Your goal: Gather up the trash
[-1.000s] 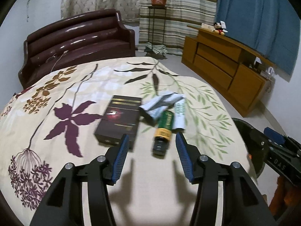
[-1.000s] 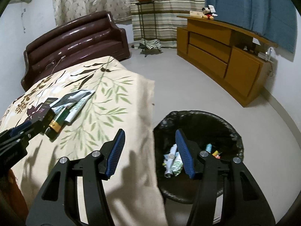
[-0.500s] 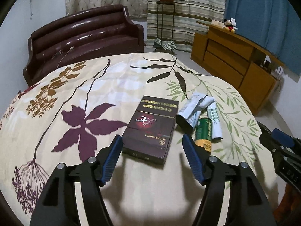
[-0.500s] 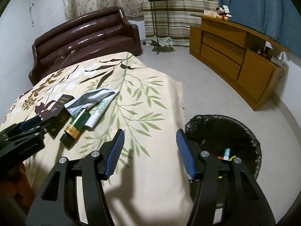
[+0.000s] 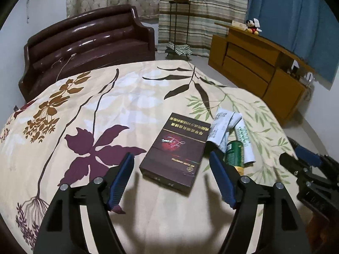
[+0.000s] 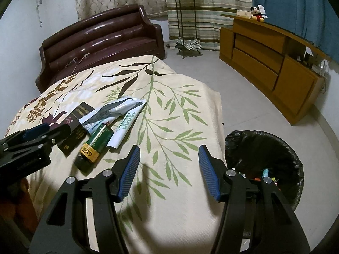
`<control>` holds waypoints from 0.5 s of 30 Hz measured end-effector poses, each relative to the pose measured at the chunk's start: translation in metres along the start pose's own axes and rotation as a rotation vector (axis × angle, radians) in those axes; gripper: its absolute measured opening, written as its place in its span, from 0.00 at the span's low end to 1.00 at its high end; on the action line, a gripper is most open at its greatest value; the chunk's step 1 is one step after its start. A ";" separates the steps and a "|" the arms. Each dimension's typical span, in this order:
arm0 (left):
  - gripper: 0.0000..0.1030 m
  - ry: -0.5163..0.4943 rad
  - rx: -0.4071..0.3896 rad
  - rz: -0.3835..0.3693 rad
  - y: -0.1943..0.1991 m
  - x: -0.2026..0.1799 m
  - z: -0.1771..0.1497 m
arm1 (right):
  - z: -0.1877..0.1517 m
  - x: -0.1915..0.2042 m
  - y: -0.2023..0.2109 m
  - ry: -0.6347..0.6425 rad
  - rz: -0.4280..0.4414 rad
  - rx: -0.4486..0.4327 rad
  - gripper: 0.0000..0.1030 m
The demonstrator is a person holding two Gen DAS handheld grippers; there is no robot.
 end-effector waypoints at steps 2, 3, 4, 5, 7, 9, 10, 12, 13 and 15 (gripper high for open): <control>0.69 -0.002 0.003 -0.002 -0.003 0.001 0.001 | 0.001 0.001 -0.002 0.001 0.001 0.004 0.54; 0.70 -0.003 0.008 -0.012 -0.005 0.001 0.001 | 0.001 0.002 -0.003 0.001 0.001 0.004 0.54; 0.70 -0.005 0.014 -0.019 -0.007 0.000 0.001 | 0.002 0.003 -0.003 0.003 0.001 0.004 0.54; 0.70 -0.010 0.021 -0.026 -0.010 -0.001 0.001 | 0.002 0.003 -0.004 0.004 0.001 0.005 0.54; 0.71 -0.019 0.035 -0.023 -0.016 -0.001 0.001 | 0.002 0.003 -0.005 0.005 0.000 0.007 0.54; 0.71 -0.020 0.051 -0.024 -0.021 0.000 0.000 | 0.002 0.004 -0.005 0.004 0.000 0.007 0.54; 0.71 -0.017 0.056 -0.027 -0.022 0.000 0.000 | 0.002 0.004 -0.005 0.004 -0.001 0.008 0.54; 0.71 -0.015 0.055 -0.030 -0.022 0.001 0.001 | 0.002 0.003 -0.005 0.005 -0.001 0.006 0.54; 0.66 -0.016 0.052 -0.028 -0.022 0.001 0.001 | 0.002 0.003 -0.005 0.005 0.000 0.007 0.54; 0.62 -0.025 0.057 -0.024 -0.022 0.000 0.000 | 0.002 0.003 -0.005 0.005 -0.001 0.007 0.54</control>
Point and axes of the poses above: each gripper's, at about its wrist camera, not at the fingertips, and y roughly against the way its jaws point, x to its left, z to its top, the point moved 10 cm from there along -y, roughly the way its jaws point, and after that the axes turned 7 degrees about x, right-handed, at the moved point
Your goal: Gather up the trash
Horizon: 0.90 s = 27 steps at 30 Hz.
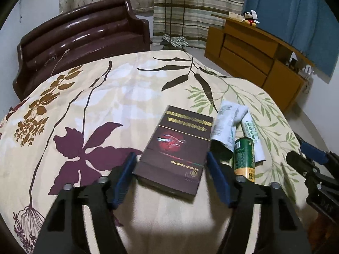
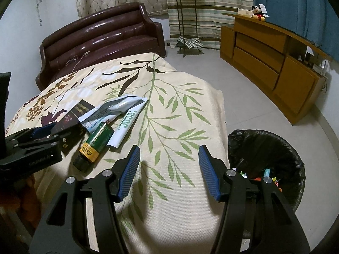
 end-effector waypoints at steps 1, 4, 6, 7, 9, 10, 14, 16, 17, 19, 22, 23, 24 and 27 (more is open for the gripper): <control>0.62 -0.004 -0.003 0.002 0.001 0.000 -0.001 | 0.000 0.000 0.000 0.000 0.000 0.000 0.54; 0.61 -0.013 -0.011 0.006 0.004 -0.001 -0.002 | 0.000 0.000 0.000 0.000 0.000 0.000 0.54; 0.61 -0.008 -0.013 0.013 0.007 0.001 -0.006 | 0.000 0.000 0.000 -0.001 -0.002 -0.001 0.54; 0.61 -0.003 -0.014 0.013 0.008 0.002 -0.007 | 0.000 0.000 0.000 -0.001 -0.001 -0.001 0.54; 0.61 0.019 -0.019 0.022 0.012 0.006 -0.011 | 0.000 0.000 0.000 -0.001 -0.001 -0.001 0.54; 0.61 0.032 -0.022 0.026 0.014 0.009 -0.013 | 0.000 0.001 0.000 -0.001 -0.001 -0.002 0.54; 0.60 0.076 -0.025 0.044 0.022 0.021 -0.020 | -0.001 0.004 -0.001 0.006 0.006 -0.002 0.54; 0.60 0.088 -0.030 0.057 0.026 0.027 -0.023 | -0.004 0.007 -0.001 0.012 0.010 -0.001 0.54; 0.61 0.093 -0.032 0.064 0.028 0.031 -0.024 | -0.004 0.009 -0.001 0.016 0.012 -0.001 0.54; 0.61 0.109 -0.034 0.076 0.031 0.039 -0.027 | -0.004 0.016 0.000 0.022 0.016 0.000 0.54; 0.60 0.130 -0.036 0.089 0.034 0.051 -0.031 | -0.004 0.026 0.001 0.037 0.021 0.002 0.54; 0.60 0.134 -0.037 0.094 0.035 0.055 -0.032 | -0.004 0.030 0.001 0.043 0.022 0.003 0.54; 0.61 0.137 -0.039 0.099 0.036 0.058 -0.033 | -0.004 0.034 0.001 0.050 0.023 0.002 0.54; 0.60 0.146 -0.046 0.109 0.040 0.067 -0.036 | -0.002 0.046 0.000 0.068 0.029 0.002 0.54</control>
Point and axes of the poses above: each gripper's, at about its wrist camera, not at the fingertips, and y roughly against the way its jaws point, x to its left, z to its top, the point moved 10 cm from there along -y, roughly the way its jaws point, and after that the axes turned 7 degrees about x, right-handed, at the moved point
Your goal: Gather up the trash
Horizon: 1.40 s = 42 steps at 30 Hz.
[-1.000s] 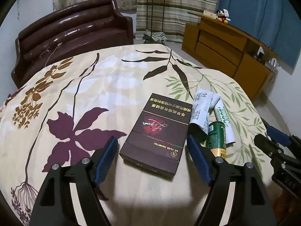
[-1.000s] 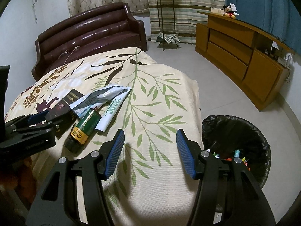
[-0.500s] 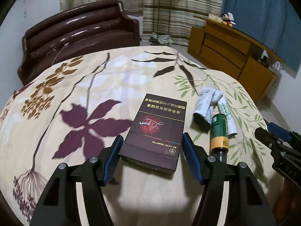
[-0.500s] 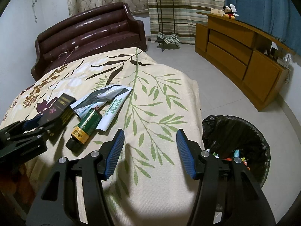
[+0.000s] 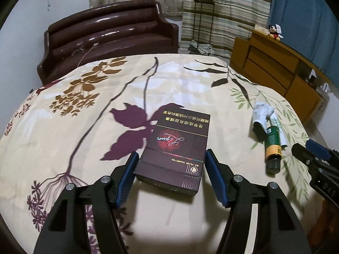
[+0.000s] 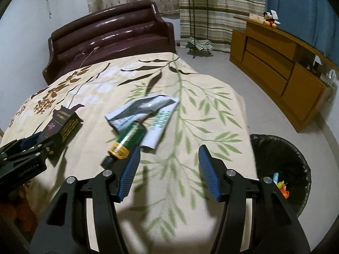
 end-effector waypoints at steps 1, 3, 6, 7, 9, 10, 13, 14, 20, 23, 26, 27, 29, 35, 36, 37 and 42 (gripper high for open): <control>0.60 0.002 -0.002 0.001 0.000 0.003 0.000 | 0.001 0.004 0.000 0.006 0.003 -0.001 0.54; 0.61 0.008 -0.006 0.002 0.002 0.007 -0.001 | 0.002 0.013 -0.001 0.022 0.007 0.001 0.52; 0.61 0.013 -0.010 0.001 0.003 0.014 -0.001 | 0.004 0.026 -0.003 0.044 0.010 0.003 0.50; 0.61 0.016 -0.011 -0.001 0.004 0.017 -0.001 | 0.005 0.029 -0.003 0.050 0.010 0.004 0.49; 0.61 0.019 -0.010 -0.002 0.004 0.020 -0.002 | 0.006 0.036 -0.005 0.060 0.010 0.009 0.46; 0.61 0.019 -0.009 -0.005 0.004 0.022 -0.002 | 0.007 0.039 -0.006 0.065 0.009 0.011 0.46; 0.61 0.023 -0.009 -0.013 0.004 0.024 -0.002 | 0.008 0.046 -0.010 0.074 0.008 0.021 0.44; 0.61 0.023 -0.009 -0.016 0.004 0.025 -0.002 | 0.008 0.049 -0.012 0.078 0.006 0.025 0.42; 0.60 0.026 -0.009 -0.038 0.003 0.025 -0.003 | 0.005 0.053 -0.021 0.092 -0.009 0.054 0.35; 0.60 0.028 -0.007 -0.045 0.002 0.026 -0.003 | 0.003 0.054 -0.021 0.096 -0.014 0.056 0.30; 0.60 0.028 -0.007 -0.046 0.002 0.026 -0.003 | 0.002 0.053 -0.019 0.105 -0.020 0.058 0.28; 0.61 0.027 -0.008 -0.044 0.002 0.026 -0.003 | 0.001 0.053 -0.019 0.106 -0.020 0.059 0.27; 0.60 0.027 -0.009 -0.044 0.002 0.026 -0.003 | 0.000 0.052 -0.017 0.105 -0.018 0.063 0.26; 0.61 0.027 -0.009 -0.043 0.002 0.026 -0.003 | -0.008 0.047 -0.012 0.101 -0.020 0.069 0.26; 0.61 0.027 -0.009 -0.043 0.002 0.026 -0.003 | -0.008 0.047 -0.012 0.098 -0.019 0.070 0.26; 0.61 0.026 -0.009 -0.043 0.002 0.026 -0.003 | -0.008 0.046 -0.012 0.094 -0.019 0.071 0.26; 0.61 0.025 -0.009 -0.040 0.001 0.026 -0.004 | -0.005 0.044 -0.017 0.069 -0.009 0.078 0.30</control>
Point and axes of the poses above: each gripper's, at about its wrist camera, not at the fingertips, and y roughly against the way its jaws point, x to its left, z to its top, the point moved 10 cm from there along -y, roughly the way its jaws point, and after that the axes turned 7 degrees about x, right-handed, at the moved point
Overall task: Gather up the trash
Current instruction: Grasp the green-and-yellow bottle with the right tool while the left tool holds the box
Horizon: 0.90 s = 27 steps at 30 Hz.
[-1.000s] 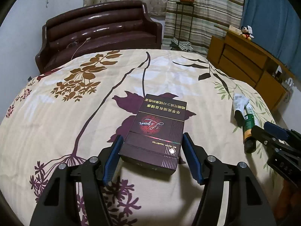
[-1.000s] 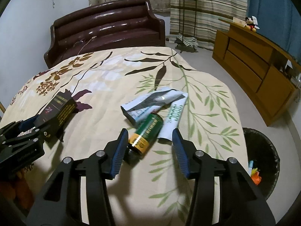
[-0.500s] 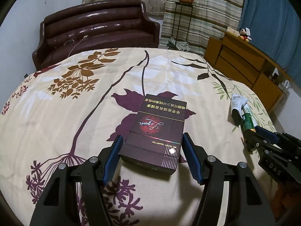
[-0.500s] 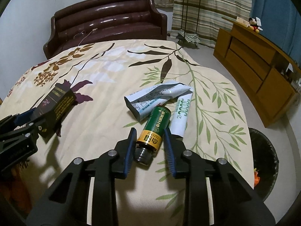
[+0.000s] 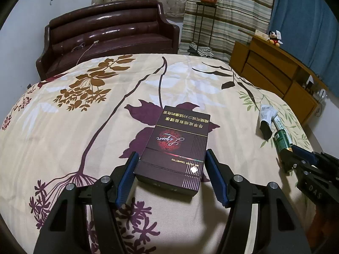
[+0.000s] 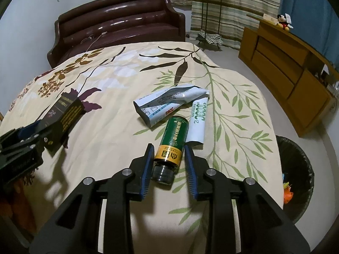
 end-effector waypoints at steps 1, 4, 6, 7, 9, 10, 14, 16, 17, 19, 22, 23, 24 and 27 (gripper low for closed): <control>0.61 0.000 0.000 0.000 0.000 0.000 0.000 | 0.001 0.000 -0.001 -0.004 0.003 0.001 0.30; 0.61 -0.004 0.003 0.001 -0.001 -0.002 -0.002 | 0.003 0.001 -0.003 -0.018 0.018 0.007 0.32; 0.61 -0.005 0.003 0.001 -0.001 -0.003 -0.002 | 0.004 0.001 -0.002 -0.023 0.026 0.004 0.36; 0.60 -0.005 0.003 0.001 -0.001 -0.003 -0.002 | 0.005 0.002 -0.002 -0.025 0.027 0.001 0.37; 0.61 -0.004 0.003 0.001 -0.001 -0.003 -0.002 | 0.007 0.003 -0.002 -0.025 0.024 -0.004 0.37; 0.60 -0.004 0.003 0.001 -0.001 -0.003 -0.003 | 0.008 0.004 -0.003 -0.024 0.020 -0.004 0.37; 0.61 -0.003 0.003 0.000 -0.001 -0.003 -0.003 | 0.007 0.004 -0.007 -0.019 0.008 0.005 0.23; 0.61 -0.002 0.001 0.000 -0.001 -0.003 -0.003 | 0.007 0.004 -0.007 -0.018 0.006 0.005 0.23; 0.61 -0.001 0.000 0.001 -0.001 -0.003 -0.002 | 0.006 0.004 -0.006 -0.014 0.004 0.004 0.23; 0.60 0.000 -0.002 0.001 -0.001 -0.003 -0.002 | 0.005 0.005 -0.004 -0.010 0.005 -0.001 0.23; 0.60 0.001 -0.009 0.003 0.001 -0.002 -0.001 | 0.005 0.006 -0.001 -0.002 0.003 -0.012 0.23; 0.60 0.003 -0.012 0.003 0.002 -0.001 -0.001 | 0.004 0.006 0.001 -0.001 0.004 -0.014 0.23; 0.60 0.005 -0.016 0.003 0.003 -0.001 -0.001 | 0.004 0.006 0.002 -0.001 0.006 -0.017 0.23; 0.60 0.006 -0.024 0.002 0.007 -0.001 0.000 | 0.003 0.006 0.008 0.001 0.006 -0.029 0.23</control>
Point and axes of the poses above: each gripper's, at about its wrist camera, not at the fingertips, and y roughly against the way its jaws point, x to its left, z to its top, the point moved 10 cm from there along -y, roughly the way its jaws point, and after that the axes turned 7 degrees about x, right-handed, at the moved point
